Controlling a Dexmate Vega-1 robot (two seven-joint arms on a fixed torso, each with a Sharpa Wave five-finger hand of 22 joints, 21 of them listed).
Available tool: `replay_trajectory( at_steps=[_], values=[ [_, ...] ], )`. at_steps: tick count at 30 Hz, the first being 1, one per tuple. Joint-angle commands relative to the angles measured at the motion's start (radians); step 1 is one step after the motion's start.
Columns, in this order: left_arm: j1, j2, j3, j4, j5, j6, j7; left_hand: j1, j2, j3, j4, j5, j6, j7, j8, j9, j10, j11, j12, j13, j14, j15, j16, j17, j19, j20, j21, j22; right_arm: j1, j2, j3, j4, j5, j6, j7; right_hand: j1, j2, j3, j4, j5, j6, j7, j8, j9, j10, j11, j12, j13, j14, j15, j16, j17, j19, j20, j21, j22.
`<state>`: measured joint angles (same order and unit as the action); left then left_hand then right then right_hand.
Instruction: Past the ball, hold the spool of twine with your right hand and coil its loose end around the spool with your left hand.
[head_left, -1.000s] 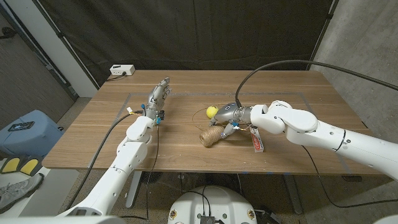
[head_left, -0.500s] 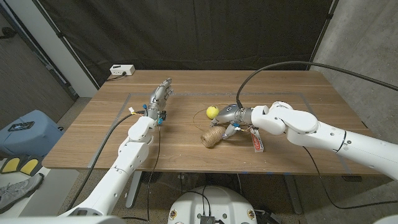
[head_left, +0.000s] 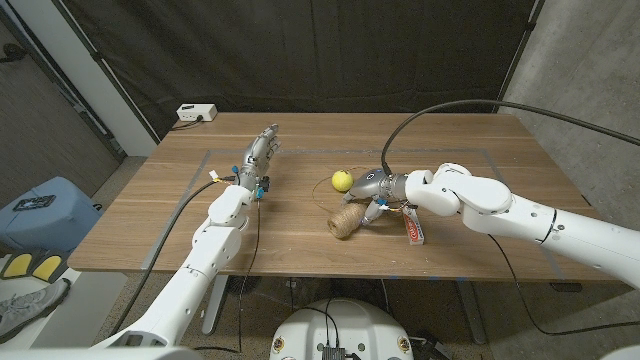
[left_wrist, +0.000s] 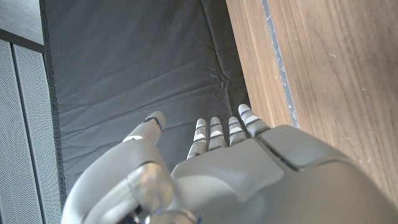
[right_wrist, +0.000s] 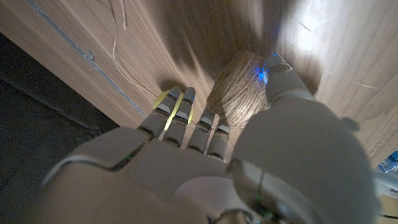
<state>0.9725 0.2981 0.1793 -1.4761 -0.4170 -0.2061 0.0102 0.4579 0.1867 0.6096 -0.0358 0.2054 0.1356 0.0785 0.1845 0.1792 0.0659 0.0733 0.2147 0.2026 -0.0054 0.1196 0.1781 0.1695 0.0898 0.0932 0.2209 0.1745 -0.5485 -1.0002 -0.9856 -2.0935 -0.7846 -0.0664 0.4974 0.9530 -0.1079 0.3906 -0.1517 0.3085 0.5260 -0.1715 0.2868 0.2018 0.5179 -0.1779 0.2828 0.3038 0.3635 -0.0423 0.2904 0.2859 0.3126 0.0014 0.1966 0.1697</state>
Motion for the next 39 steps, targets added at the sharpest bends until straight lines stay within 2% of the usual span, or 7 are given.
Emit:
replay_trajectory(
  at_steps=[1, 7, 17, 23, 39],
  values=[
    [-0.013, -0.005, 0.008, 0.015, 0.0, -0.001, 0.001, -0.008, 0.003, 0.008, -0.002, 0.006, 0.01, -0.005, 0.003, 0.003, 0.011, 0.002, 0.005, 0.001, 0.008, 0.001, 0.006, 0.004, 0.005, 0.003, -0.001, 0.004, -0.01, -0.009, 0.003, -0.002, -0.015, -0.007, -0.013, 0.005, 0.0, 0.01, -0.002, 0.008, 0.036, -0.009, 0.014, 0.007, 0.029, -0.008, 0.015, 0.006, 0.024, -0.105, 0.01, 0.006, 0.012, -0.003, 0.004, 0.004],
    [-0.016, -0.007, 0.01, 0.019, -0.002, 0.0, 0.004, -0.007, 0.004, 0.009, -0.002, 0.006, 0.012, -0.002, 0.003, 0.003, 0.012, 0.001, 0.006, 0.001, 0.008, 0.001, 0.006, 0.004, 0.006, 0.003, -0.001, 0.004, -0.016, -0.013, 0.006, -0.007, -0.018, -0.013, -0.017, 0.012, -0.003, 0.011, -0.004, 0.009, 0.089, -0.027, 0.033, 0.007, 0.077, -0.017, 0.036, 0.012, 0.049, -0.119, 0.018, 0.014, 0.024, -0.008, 0.007, 0.005],
    [-0.018, -0.01, 0.011, 0.025, -0.005, 0.0, 0.007, -0.007, 0.004, 0.01, -0.002, 0.006, 0.018, 0.001, 0.005, 0.003, 0.014, -0.001, 0.006, 0.001, 0.009, 0.001, 0.006, 0.004, 0.008, 0.004, -0.003, 0.004, -0.017, -0.018, 0.011, -0.004, -0.018, -0.009, -0.027, 0.018, -0.009, 0.019, -0.005, 0.013, 0.145, -0.036, 0.053, 0.006, 0.127, -0.033, 0.057, 0.02, 0.078, -0.135, 0.021, 0.02, 0.039, -0.012, 0.009, 0.005],
    [-0.024, -0.012, 0.012, 0.034, -0.007, -0.002, 0.005, -0.007, 0.004, 0.011, -0.001, 0.006, 0.02, 0.002, 0.005, 0.003, 0.016, -0.001, 0.007, 0.001, 0.011, 0.0, 0.007, 0.004, 0.009, 0.003, -0.003, 0.004, -0.015, -0.019, 0.014, 0.002, -0.008, -0.001, -0.031, 0.021, -0.01, 0.023, -0.004, 0.016, 0.173, -0.04, 0.062, 0.005, 0.165, -0.031, 0.072, 0.024, 0.092, -0.141, 0.021, 0.024, 0.046, -0.016, 0.01, 0.006],
    [-0.054, -0.021, 0.021, 0.071, -0.011, -0.01, -0.004, -0.006, 0.004, 0.012, -0.001, 0.006, 0.022, 0.003, 0.005, 0.003, 0.016, -0.003, 0.007, 0.001, 0.012, -0.001, 0.007, 0.004, 0.01, 0.004, -0.005, 0.004, -0.014, -0.029, 0.034, 0.014, 0.022, 0.012, -0.062, 0.025, -0.009, 0.016, -0.002, 0.012, 0.204, -0.046, 0.072, 0.003, 0.193, -0.033, 0.082, 0.028, 0.104, -0.155, 0.028, 0.037, 0.058, -0.02, 0.011, 0.006]
  ],
)
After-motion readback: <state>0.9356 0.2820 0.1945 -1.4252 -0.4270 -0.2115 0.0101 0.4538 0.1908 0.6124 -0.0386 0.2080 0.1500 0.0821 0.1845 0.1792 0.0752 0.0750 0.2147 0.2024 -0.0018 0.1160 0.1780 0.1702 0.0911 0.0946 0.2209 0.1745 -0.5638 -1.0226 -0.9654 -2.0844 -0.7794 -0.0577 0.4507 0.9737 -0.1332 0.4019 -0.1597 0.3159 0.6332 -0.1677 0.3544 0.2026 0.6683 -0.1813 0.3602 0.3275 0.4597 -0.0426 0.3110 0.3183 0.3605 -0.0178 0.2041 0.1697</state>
